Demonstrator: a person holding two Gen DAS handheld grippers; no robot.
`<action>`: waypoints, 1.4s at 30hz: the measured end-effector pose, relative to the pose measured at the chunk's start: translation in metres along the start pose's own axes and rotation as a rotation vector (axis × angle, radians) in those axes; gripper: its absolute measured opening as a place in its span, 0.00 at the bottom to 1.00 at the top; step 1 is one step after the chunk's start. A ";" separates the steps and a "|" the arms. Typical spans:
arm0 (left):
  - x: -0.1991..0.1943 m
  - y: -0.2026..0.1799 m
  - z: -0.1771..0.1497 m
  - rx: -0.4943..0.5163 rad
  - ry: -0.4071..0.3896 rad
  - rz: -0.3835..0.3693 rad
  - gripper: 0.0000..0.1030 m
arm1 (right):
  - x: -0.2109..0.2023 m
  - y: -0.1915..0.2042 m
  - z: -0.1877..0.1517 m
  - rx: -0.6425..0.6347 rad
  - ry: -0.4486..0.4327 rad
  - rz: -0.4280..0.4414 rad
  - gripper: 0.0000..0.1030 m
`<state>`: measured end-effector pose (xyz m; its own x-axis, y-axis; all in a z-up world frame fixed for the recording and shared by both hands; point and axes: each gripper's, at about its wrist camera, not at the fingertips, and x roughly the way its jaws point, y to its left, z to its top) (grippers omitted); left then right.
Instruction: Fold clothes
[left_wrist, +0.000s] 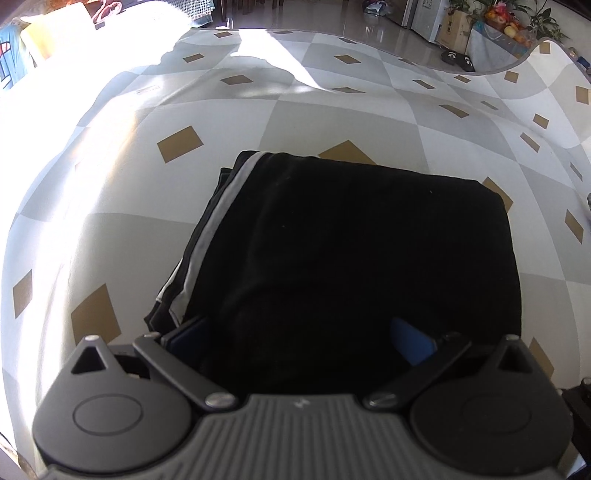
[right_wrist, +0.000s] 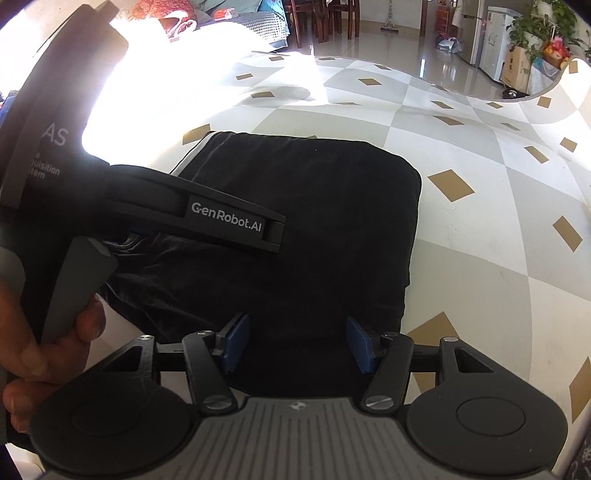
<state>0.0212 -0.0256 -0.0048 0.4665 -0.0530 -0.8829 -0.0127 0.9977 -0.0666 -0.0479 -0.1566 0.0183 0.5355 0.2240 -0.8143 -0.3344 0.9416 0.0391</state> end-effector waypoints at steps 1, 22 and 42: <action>0.000 -0.002 0.000 0.003 0.002 -0.002 1.00 | -0.001 -0.001 0.000 0.004 0.003 -0.002 0.55; -0.023 0.001 0.005 -0.031 -0.062 -0.035 1.00 | -0.007 -0.031 0.029 0.249 -0.030 0.041 0.55; -0.013 0.009 -0.028 0.001 0.009 0.027 1.00 | 0.011 -0.042 -0.002 0.159 -0.068 -0.120 0.55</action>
<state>-0.0101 -0.0173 -0.0066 0.4577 -0.0260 -0.8887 -0.0242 0.9988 -0.0416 -0.0293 -0.1941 0.0062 0.6170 0.1189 -0.7780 -0.1408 0.9892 0.0395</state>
